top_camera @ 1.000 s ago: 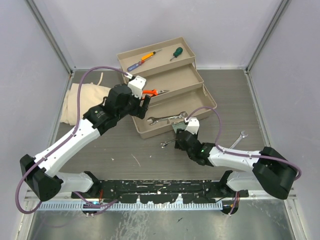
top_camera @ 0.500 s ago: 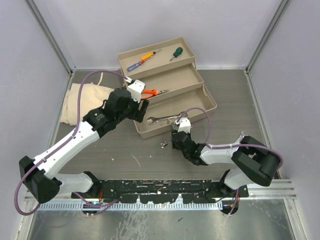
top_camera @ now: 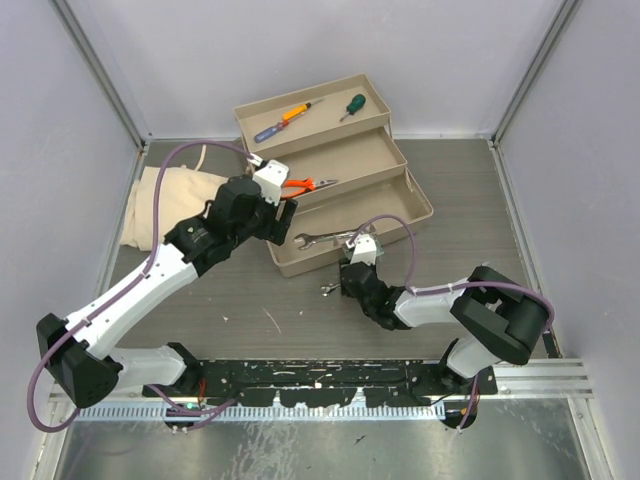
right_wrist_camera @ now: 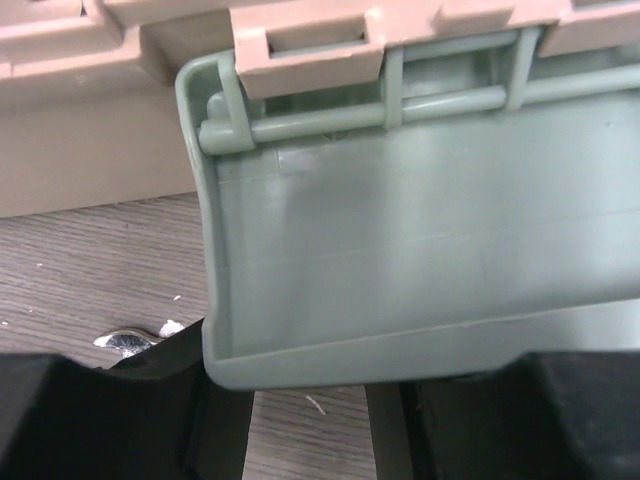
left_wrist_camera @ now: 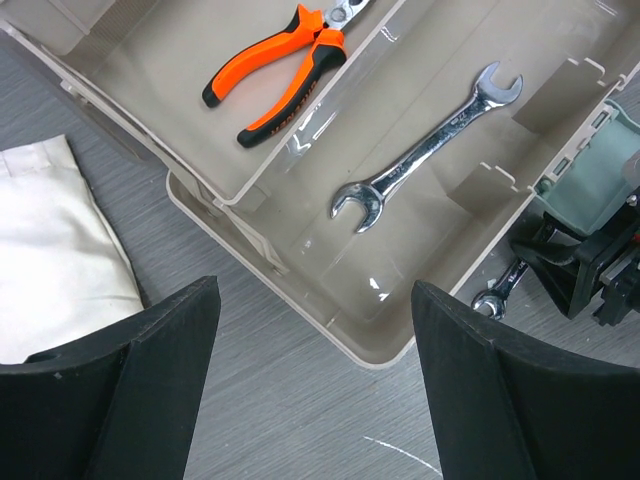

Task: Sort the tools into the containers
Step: Move the wrench to the center of the board.

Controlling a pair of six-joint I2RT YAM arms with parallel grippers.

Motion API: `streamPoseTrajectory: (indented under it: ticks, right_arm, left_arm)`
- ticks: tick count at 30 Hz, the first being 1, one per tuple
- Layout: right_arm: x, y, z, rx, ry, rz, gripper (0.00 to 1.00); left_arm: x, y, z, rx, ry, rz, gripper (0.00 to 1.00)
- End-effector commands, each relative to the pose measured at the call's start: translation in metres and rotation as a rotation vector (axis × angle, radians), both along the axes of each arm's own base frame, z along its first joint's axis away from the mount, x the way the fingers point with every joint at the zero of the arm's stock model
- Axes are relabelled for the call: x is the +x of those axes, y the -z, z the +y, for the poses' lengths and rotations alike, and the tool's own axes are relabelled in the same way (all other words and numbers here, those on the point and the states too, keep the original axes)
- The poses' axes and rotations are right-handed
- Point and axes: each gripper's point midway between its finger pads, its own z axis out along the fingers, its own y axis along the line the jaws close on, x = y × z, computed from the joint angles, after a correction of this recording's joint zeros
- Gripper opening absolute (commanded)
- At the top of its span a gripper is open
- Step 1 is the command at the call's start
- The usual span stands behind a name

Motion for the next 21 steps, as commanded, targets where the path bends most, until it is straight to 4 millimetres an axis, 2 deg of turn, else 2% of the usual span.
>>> streamPoseTrajectory:
  ticks: [1, 8, 12, 18, 21]
  right_arm:
    - [-0.017, 0.019, 0.0, 0.0, -0.015, 0.108, 0.47]
    - [-0.047, 0.035, -0.002, -0.01, -0.04, 0.24, 0.47]
    - [-0.069, 0.037, -0.002, -0.011, -0.032, 0.293, 0.47]
    - [-0.101, 0.028, 0.007, 0.009, -0.106, 0.343, 0.49]
    - [-0.104, 0.017, 0.006, 0.025, -0.118, 0.338, 0.52]
  left_arm:
    - [-0.005, -0.017, 0.01, -0.044, -0.033, -0.044, 0.78]
    - [-0.015, -0.009, 0.019, -0.047, -0.052, -0.019, 0.8]
    - [-0.015, -0.004, 0.023, -0.032, -0.075, -0.002, 0.8]
    - [-0.013, 0.0, 0.02, -0.035, -0.078, 0.013, 0.81]
    - [-0.012, 0.002, 0.017, -0.035, -0.076, 0.023, 0.8]
